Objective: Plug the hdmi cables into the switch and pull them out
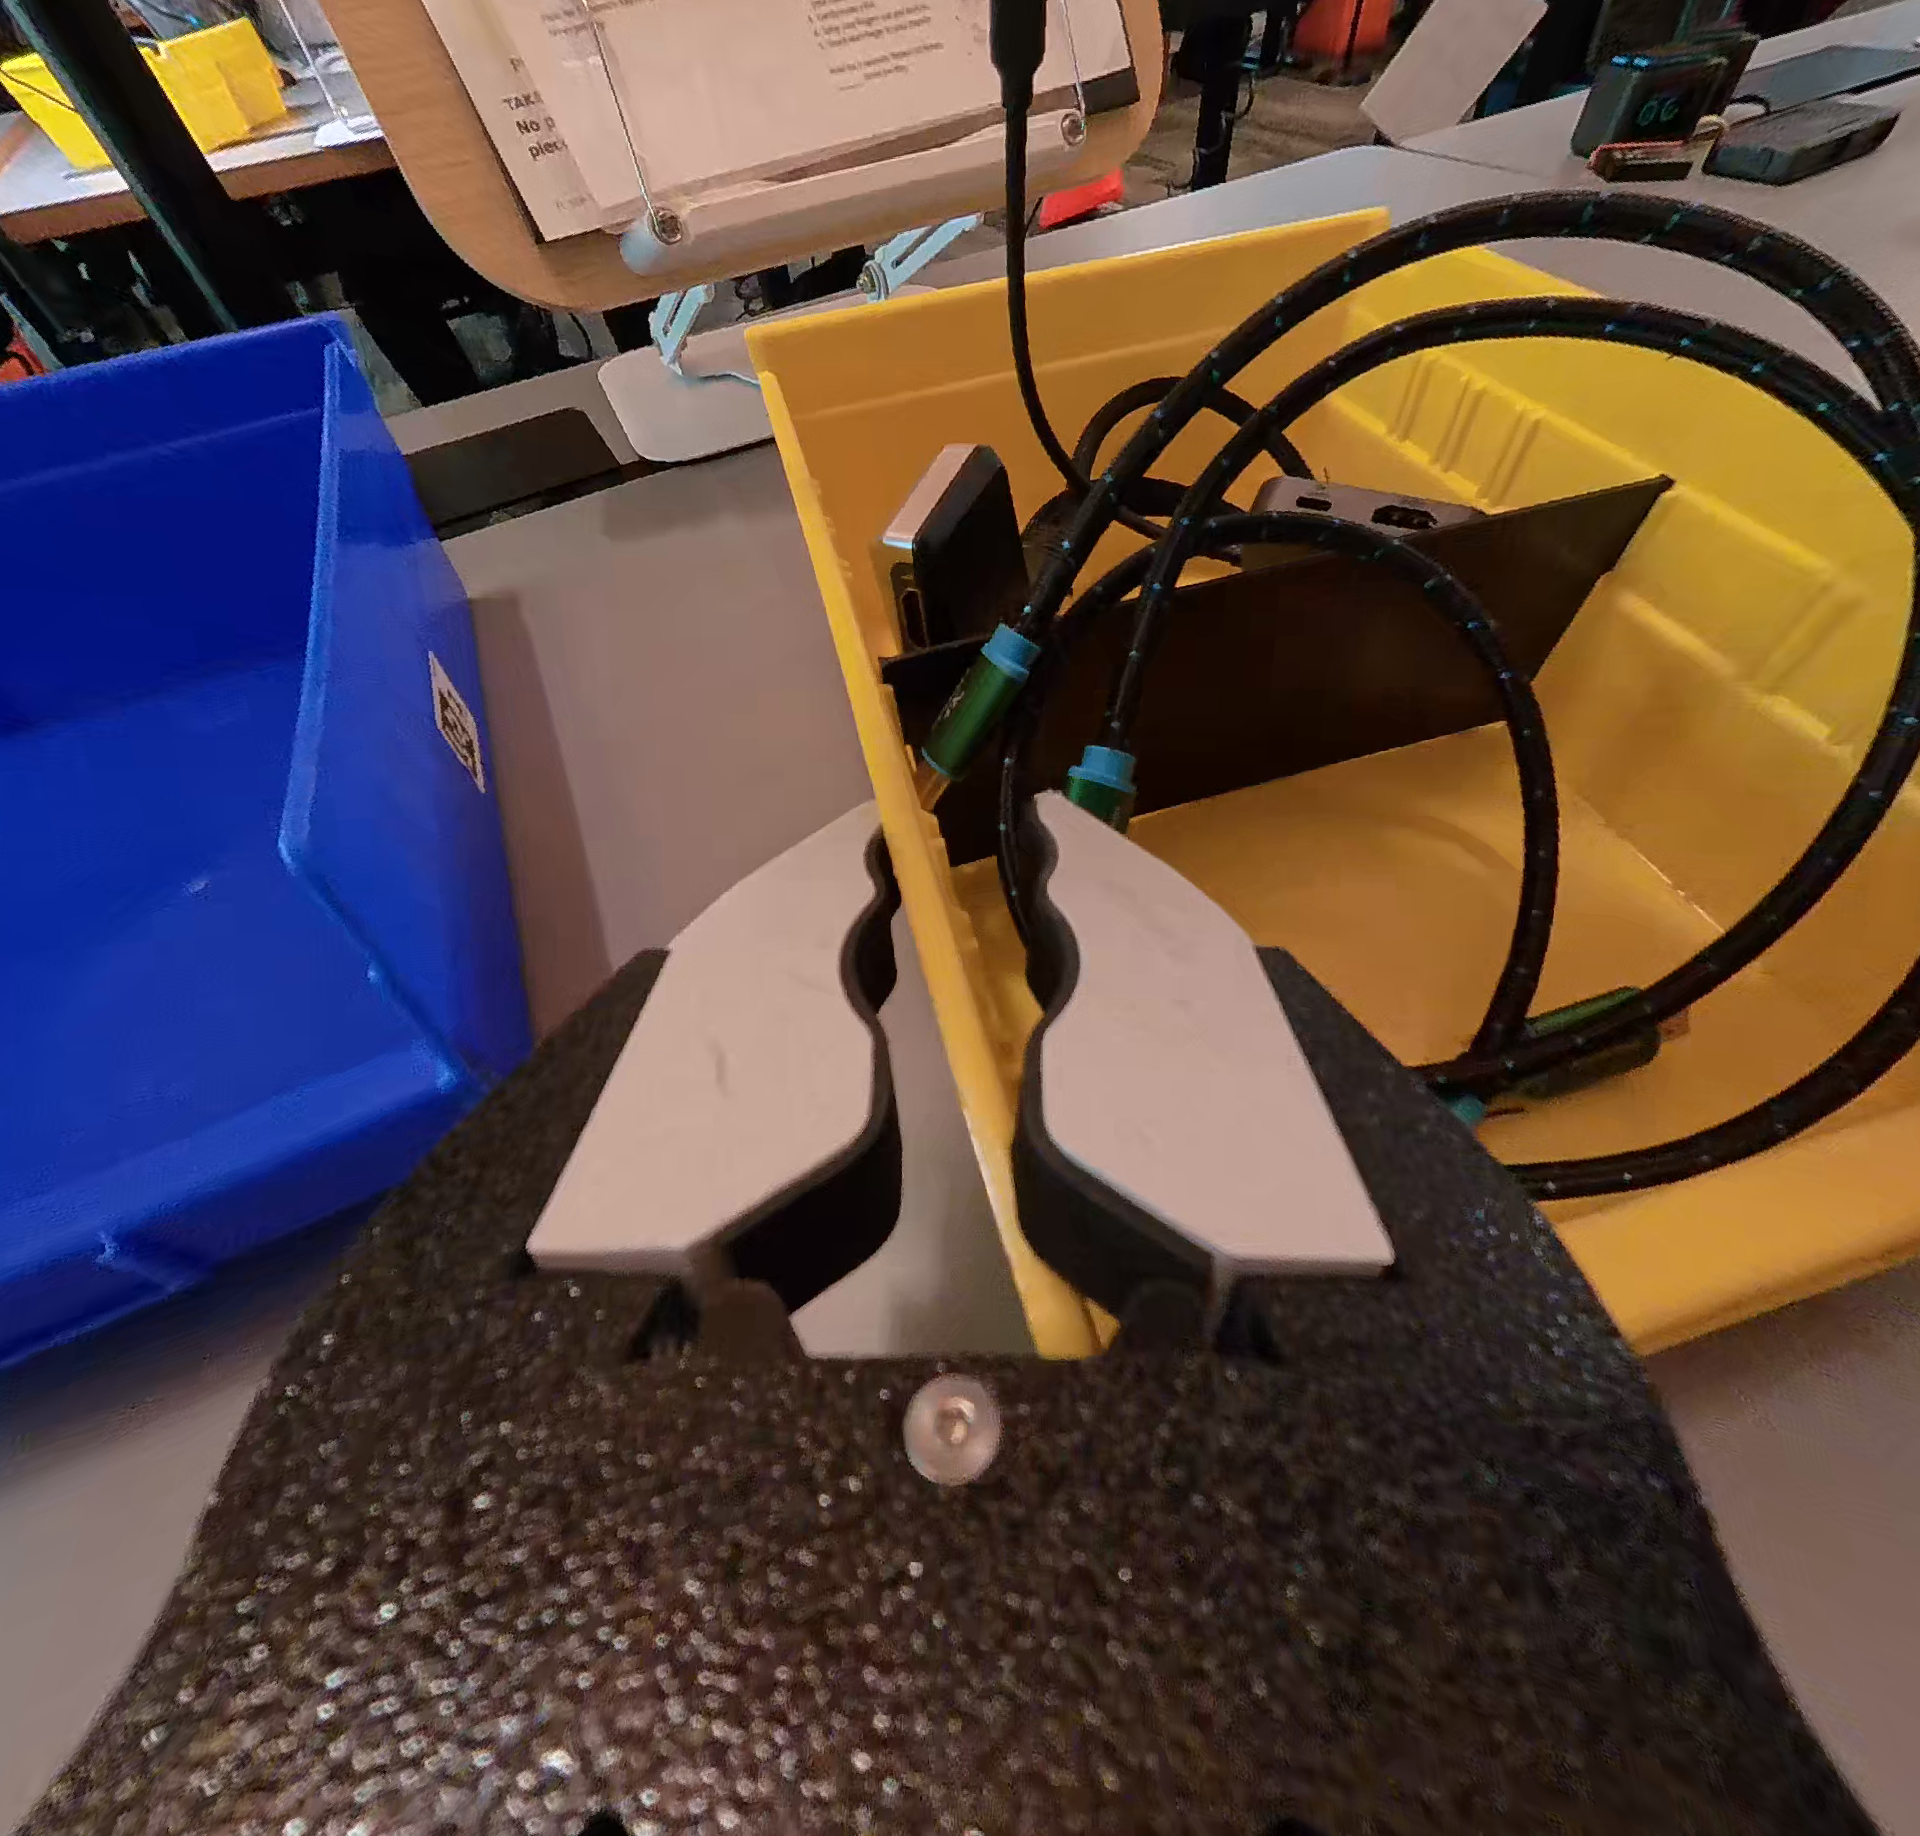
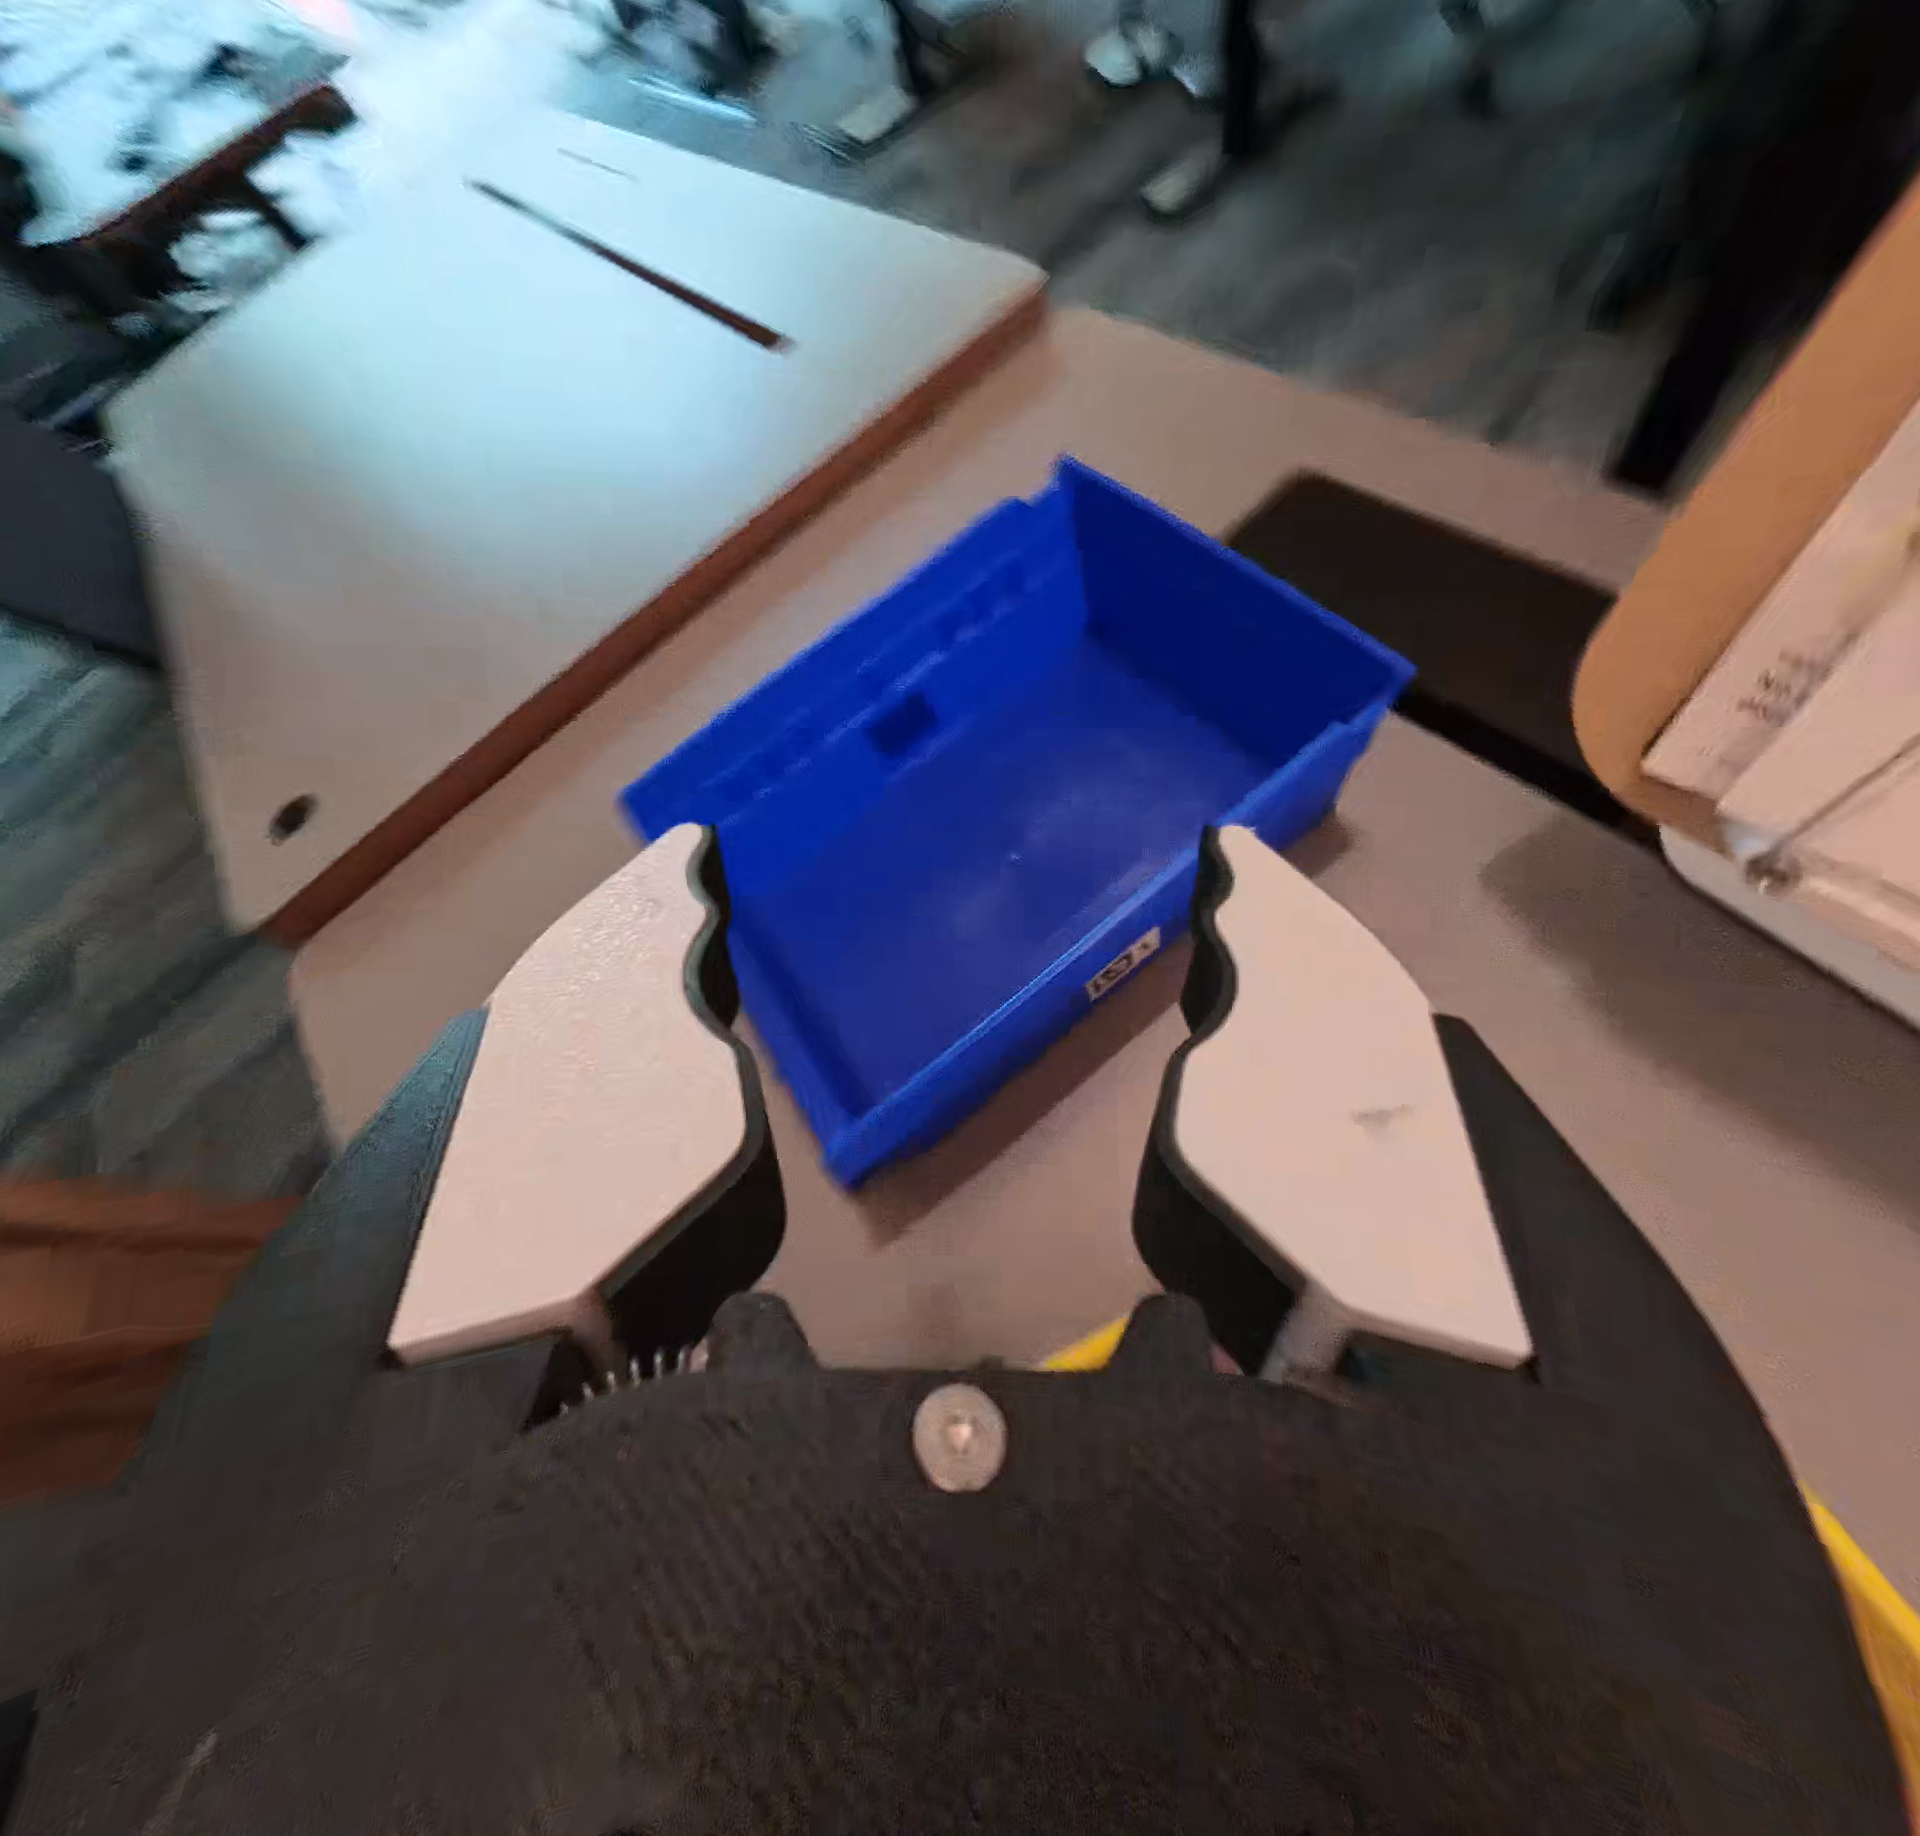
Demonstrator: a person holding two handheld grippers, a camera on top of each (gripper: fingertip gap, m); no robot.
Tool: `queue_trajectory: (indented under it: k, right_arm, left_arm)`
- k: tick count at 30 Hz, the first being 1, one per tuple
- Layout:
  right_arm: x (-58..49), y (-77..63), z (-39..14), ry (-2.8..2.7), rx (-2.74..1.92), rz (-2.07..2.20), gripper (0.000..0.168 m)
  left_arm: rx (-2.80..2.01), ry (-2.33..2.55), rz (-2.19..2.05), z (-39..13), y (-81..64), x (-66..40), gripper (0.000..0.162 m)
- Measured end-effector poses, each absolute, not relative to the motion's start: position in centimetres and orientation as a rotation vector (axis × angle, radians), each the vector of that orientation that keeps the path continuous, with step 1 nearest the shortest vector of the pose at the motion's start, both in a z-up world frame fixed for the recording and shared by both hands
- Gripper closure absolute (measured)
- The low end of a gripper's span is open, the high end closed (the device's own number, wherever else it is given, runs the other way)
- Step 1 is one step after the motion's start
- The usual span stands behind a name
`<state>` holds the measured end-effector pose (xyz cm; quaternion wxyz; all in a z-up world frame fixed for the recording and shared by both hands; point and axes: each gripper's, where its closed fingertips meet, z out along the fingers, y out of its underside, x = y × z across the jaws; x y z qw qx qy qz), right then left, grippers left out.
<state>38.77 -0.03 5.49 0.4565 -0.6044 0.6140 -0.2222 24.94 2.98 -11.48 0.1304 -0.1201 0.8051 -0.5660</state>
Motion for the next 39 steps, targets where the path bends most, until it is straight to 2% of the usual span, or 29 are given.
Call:
queue_trajectory:
  k: [2, 4, 5, 9, 12, 13, 14, 15, 16, 17, 22, 28, 31, 33, 36, 39]
  right_arm:
    - [43.1, -1.1, 1.5, 1.755, -1.382, -0.442, 0.083]
    - [46.0, -1.1, -1.7, 1.861, -1.323, -0.360, 0.097]
    - [47.1, -1.2, -3.3, 1.894, -1.334, -0.358, 0.099]
    - [48.8, -2.5, -10.2, 2.062, -1.505, -0.450, 0.081]
    - [49.1, -1.0, -14.7, 2.104, -1.523, -0.304, 0.084]
    - [48.8, -0.8, -16.2, 2.126, -1.557, -0.263, 0.087]
    - [48.6, -0.3, -17.3, 2.101, -1.607, -0.200, 0.113]
    - [48.3, 0.6, -18.1, 2.082, -1.621, -0.109, 0.113]
    - [48.2, 0.5, -18.3, 2.113, -1.584, -0.097, 0.121]
    - [48.4, 0.2, -18.3, 2.141, -1.551, -0.099, 0.127]
    - [48.5, 0.9, -15.6, 2.084, -1.521, 0.022, 0.128]
    - [48.0, -2.1, -1.2, 1.825, -1.475, -0.066, 0.129]
    - [44.4, -6.4, 6.0, 1.737, -1.484, -0.249, 0.129]
    - [40.2, -9.2, 8.7, 1.688, -1.495, -0.340, 0.129]
    - [32.7, -13.6, 8.2, 1.669, -1.504, -0.388, 0.130]
    - [24.5, -19.0, 3.0, 1.787, -1.528, -0.334, 0.128]
  left_arm:
    - [-0.344, 2.337, -1.652, -11.5, 3.0, 25.0, 0.141]
    - [-0.343, 2.342, -1.663, -11.4, 3.0, 25.1, 0.141]
    - [-0.341, 2.344, -1.669, -11.4, 3.0, 25.2, 0.141]
    - [-0.359, 2.354, -1.728, -11.3, 3.0, 25.4, 0.139]
    - [-0.375, 2.356, -1.774, -11.2, 2.9, 25.6, 0.138]
    - [-0.382, 2.354, -1.787, -11.1, 2.9, 25.6, 0.137]
    - [-0.384, 2.352, -1.793, -11.1, 2.9, 25.7, 0.137]
    - [-0.377, 2.349, -1.787, -11.1, 2.9, 25.7, 0.137]
    - [-0.364, 2.344, -1.771, -11.1, 2.9, 25.7, 0.137]
    - [-0.348, 2.337, -1.750, -11.2, 2.9, 25.8, 0.137]
    - [-0.258, 2.300, -1.628, -11.3, 3.1, 26.5, 0.141]
    - [-0.214, 2.316, -1.618, -11.4, 5.0, 28.7, 0.143]
    - [-0.248, 2.310, -1.613, -11.4, 7.2, 31.1, 0.144]
    - [-0.299, 2.280, -1.600, -11.3, 9.0, 33.1, 0.147]
    - [-0.429, 2.136, -1.591, -10.5, 12.2, 36.4, 0.152]
    - [-0.529, 2.082, -1.536, -10.5, 15.2, 38.9, 0.153]
